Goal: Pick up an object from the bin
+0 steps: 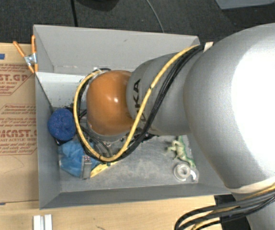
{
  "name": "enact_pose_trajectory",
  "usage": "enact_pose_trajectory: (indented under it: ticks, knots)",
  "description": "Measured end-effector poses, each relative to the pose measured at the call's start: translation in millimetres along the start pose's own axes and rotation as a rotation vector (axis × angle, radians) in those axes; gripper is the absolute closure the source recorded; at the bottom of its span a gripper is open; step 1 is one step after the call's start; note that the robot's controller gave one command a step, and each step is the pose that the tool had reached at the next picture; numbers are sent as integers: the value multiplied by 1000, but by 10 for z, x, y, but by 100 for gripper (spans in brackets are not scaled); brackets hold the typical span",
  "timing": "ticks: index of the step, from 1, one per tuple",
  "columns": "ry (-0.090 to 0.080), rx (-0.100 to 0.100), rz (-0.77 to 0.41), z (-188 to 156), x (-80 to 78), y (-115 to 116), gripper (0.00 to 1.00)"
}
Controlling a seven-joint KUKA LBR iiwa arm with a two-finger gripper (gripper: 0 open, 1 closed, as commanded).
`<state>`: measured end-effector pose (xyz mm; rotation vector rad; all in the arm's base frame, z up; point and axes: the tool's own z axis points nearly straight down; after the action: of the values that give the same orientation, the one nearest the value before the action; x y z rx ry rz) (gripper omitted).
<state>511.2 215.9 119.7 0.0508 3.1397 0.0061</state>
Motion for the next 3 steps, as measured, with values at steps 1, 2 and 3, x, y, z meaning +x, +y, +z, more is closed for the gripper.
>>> enact_pose_trajectory:
  ticks: [1,2,3]
  knots:
    - [-2,0,96,193,-174,-5,0]
    - [0,-2,158,342,-196,78,100]
    - [0,-2,157,342,-196,78,100]
